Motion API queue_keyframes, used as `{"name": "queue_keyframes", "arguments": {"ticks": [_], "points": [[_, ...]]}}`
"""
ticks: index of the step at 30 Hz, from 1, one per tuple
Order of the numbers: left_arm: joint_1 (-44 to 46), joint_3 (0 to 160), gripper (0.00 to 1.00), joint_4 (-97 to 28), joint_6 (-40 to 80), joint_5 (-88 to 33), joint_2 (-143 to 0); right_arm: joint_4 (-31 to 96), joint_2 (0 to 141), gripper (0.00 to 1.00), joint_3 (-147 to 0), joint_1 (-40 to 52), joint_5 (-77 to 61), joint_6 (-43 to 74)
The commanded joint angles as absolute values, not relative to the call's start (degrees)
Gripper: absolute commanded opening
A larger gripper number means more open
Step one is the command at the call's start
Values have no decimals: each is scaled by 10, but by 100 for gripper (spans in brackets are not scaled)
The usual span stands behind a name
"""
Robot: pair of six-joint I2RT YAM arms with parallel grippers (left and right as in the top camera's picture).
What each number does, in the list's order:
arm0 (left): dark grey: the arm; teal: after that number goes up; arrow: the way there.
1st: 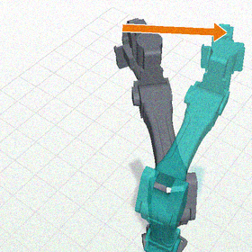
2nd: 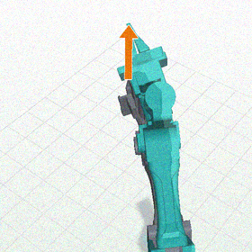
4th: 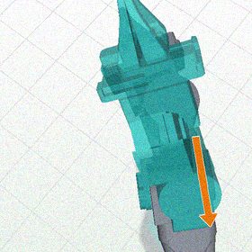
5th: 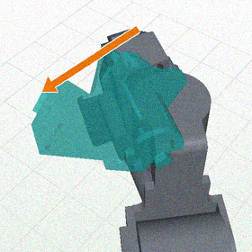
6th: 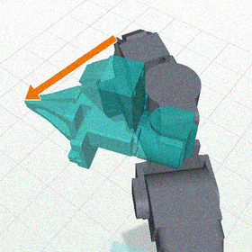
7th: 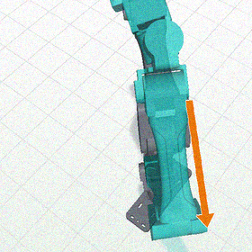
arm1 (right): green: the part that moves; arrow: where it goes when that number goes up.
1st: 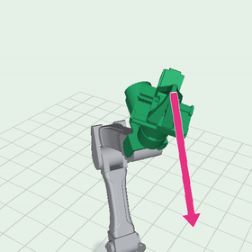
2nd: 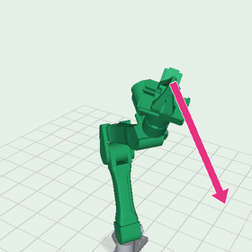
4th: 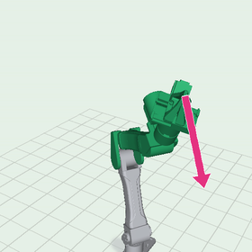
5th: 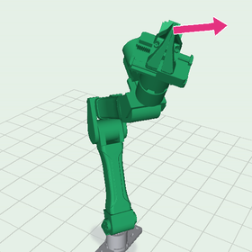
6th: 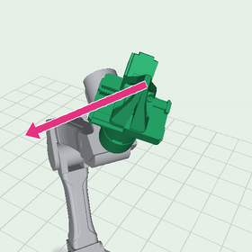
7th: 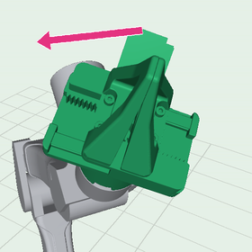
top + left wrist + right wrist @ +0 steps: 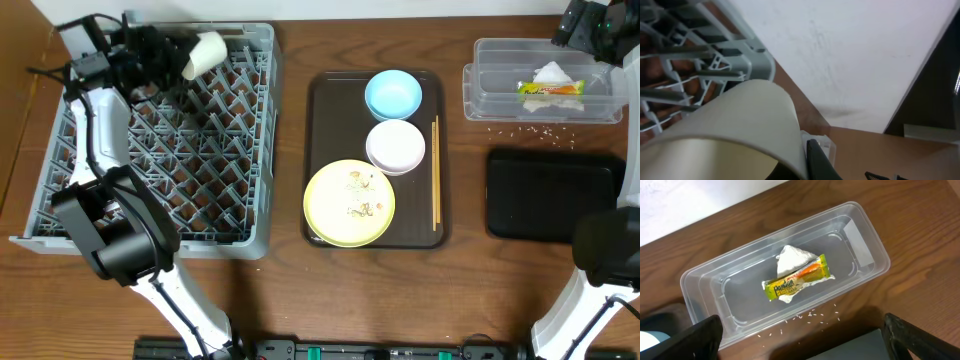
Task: Sort waste into correct bins and load items into the dishwasher
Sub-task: 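Lift the cream cup and carry it left over the dish rack, then lower the cream cup into the rack and release it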
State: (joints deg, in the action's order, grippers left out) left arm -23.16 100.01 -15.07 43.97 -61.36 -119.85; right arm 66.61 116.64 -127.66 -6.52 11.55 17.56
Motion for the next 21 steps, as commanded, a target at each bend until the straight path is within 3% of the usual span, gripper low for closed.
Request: {"name": "queue_keyframes", "arguments": {"ticks": [1,7,14,21], "points": [[-229,986,7,-144,449,-621,-1202,667,1167,99,-1274,-67,117,171],[-224,977,7,-122,449,-598,-1223,667,1167,99,-1274,-67,117,171],[-224,977,7,-1,449,-653,-1263,667,1167,99,-1274,-67,117,171],[-227,977,7,3,437,-630,-1263,667,1167,99,-1274,-67,117,171]]}}
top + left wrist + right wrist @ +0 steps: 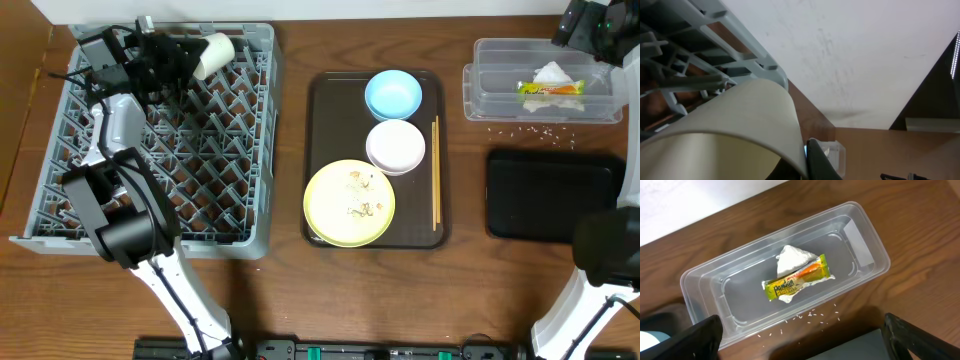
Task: Sort waste into correct bins and load items into the dishwasher
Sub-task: 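Lower the cream cup into the rack and release it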
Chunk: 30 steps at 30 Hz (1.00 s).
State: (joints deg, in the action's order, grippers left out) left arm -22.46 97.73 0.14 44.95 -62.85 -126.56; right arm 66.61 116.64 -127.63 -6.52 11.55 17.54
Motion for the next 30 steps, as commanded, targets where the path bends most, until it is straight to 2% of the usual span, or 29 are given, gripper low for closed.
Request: {"name": "queue_keyframes", "arguments": {"ticks": [1,14,30], "points": [[-229,977,8,3,433,-623,-1264,667,1167,99,-1274,-67,117,171],[-283,977,8,4,405,-596,-1272,667,1167,99,-1274,-67,117,171],[-289,977,8,-3,406,-611,-1327,667,1167,99,-1274,-67,117,171]]}}
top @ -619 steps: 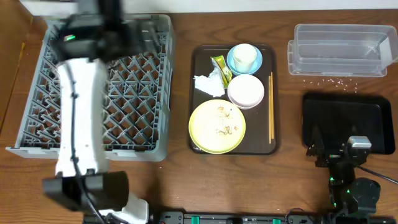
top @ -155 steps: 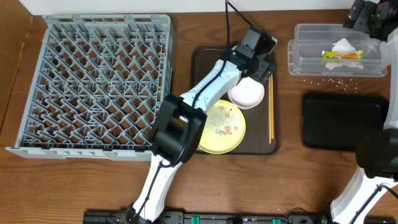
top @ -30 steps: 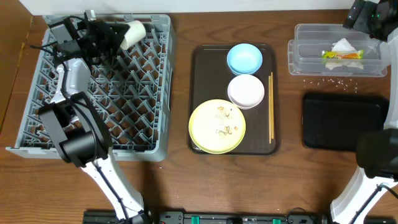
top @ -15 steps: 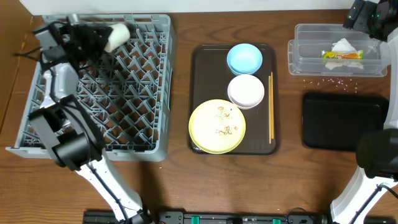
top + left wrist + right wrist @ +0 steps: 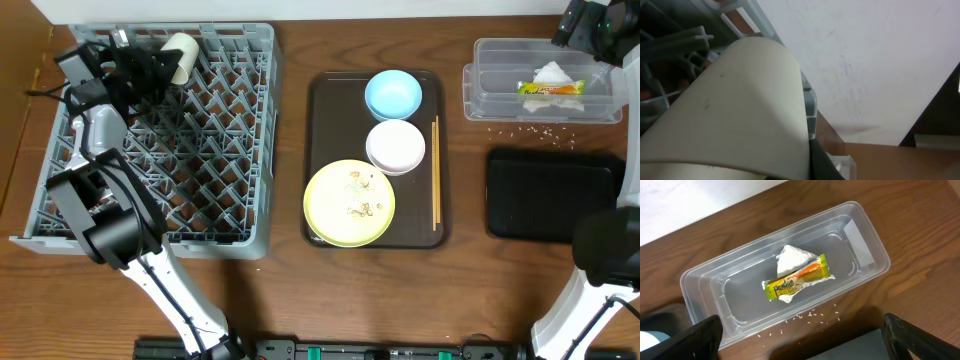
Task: Sort waste into correct bins and load items into the dishwasher
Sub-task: 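Lower the cream cup into the rack and release it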
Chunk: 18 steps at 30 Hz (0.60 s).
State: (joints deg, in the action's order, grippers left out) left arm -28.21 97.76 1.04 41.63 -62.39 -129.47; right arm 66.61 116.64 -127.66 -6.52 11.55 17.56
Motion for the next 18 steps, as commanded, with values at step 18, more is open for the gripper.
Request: {"name": "queue_keyframes", "arguments": {"ticks": [18], "points": [[-350,977,27,-95,326,-608,-1326,667,1167,99,-1274,-67,117,171]]}}
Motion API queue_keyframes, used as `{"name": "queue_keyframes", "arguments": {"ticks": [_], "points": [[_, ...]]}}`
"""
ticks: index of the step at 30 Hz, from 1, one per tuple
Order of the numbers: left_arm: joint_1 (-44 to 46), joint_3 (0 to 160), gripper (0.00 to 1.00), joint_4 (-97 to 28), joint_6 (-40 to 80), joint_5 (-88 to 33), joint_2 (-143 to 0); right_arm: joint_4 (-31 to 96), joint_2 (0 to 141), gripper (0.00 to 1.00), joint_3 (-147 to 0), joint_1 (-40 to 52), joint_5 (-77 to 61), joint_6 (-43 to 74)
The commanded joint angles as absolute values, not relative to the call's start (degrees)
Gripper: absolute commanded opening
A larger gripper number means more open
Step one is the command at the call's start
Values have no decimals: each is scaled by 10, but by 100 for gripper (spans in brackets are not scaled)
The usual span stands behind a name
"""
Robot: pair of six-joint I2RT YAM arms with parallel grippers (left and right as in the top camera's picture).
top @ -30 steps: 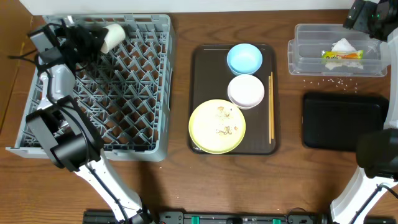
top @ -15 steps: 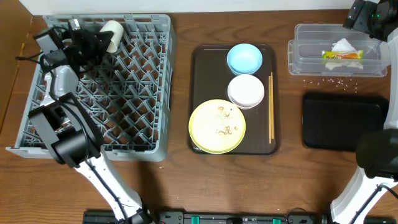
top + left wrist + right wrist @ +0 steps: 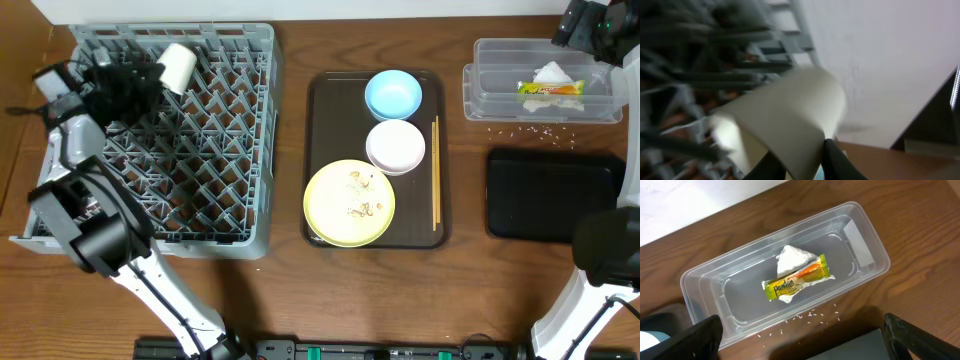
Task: Sort waste into correct bins and load items into the dishwasher
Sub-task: 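Lower the cream cup into the rack and release it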
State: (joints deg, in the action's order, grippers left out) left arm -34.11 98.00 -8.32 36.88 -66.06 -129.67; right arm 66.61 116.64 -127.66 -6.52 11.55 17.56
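A cream cup [image 3: 178, 65] lies tilted over the back left of the grey dish rack [image 3: 230, 150], and my left gripper [image 3: 140, 80] is shut on it. In the left wrist view the cup [image 3: 790, 110] fills the middle, its wall pinched between my left gripper's [image 3: 800, 165] dark fingers [image 3: 836, 156], with blurred rack tines behind it. My right gripper [image 3: 800, 340] hangs open above the clear bin [image 3: 860, 235], which holds a yellow-green wrapper [image 3: 795, 282] and a white tissue [image 3: 792, 257].
A brown tray [image 3: 320, 150] carries a blue bowl [image 3: 393, 94], a white bowl [image 3: 396, 146], a soiled yellow plate [image 3: 349, 203] and chopsticks [image 3: 436, 170]. A black bin [image 3: 553, 195] sits at the right front. Rice grains [image 3: 530, 127] lie scattered by the clear bin.
The left wrist has turned and shifted left. The cup sits slightly lower among the rack's tines, its open mouth now showing in the wrist view. The right arm has not moved.
My left gripper held the cream cup over the rack's back edge near its middle. It then had the cup further left along the back of the rack. Now the cup is low at the back left, still gripped. The right gripper stayed open over the clear bin throughout.
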Motion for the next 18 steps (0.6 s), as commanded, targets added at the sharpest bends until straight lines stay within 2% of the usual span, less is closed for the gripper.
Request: {"name": "queue_keyframes", "arguments": {"ticks": [1,13,16,18], "points": [[-351,977,28,-96,326,-608,-1326,667,1167,99,-1274,-67,117,171],[-395,977,29,-108,326,-603,-1264,667,1167,99,-1274,-67,117,171],[-402,977,28,-129,322,-562,-1234,667,1167,99,-1274,-67,117,171],[-403,977,29,-182,279,-486,-1197,667,1167,99,-1274,-67,117,171]]}}
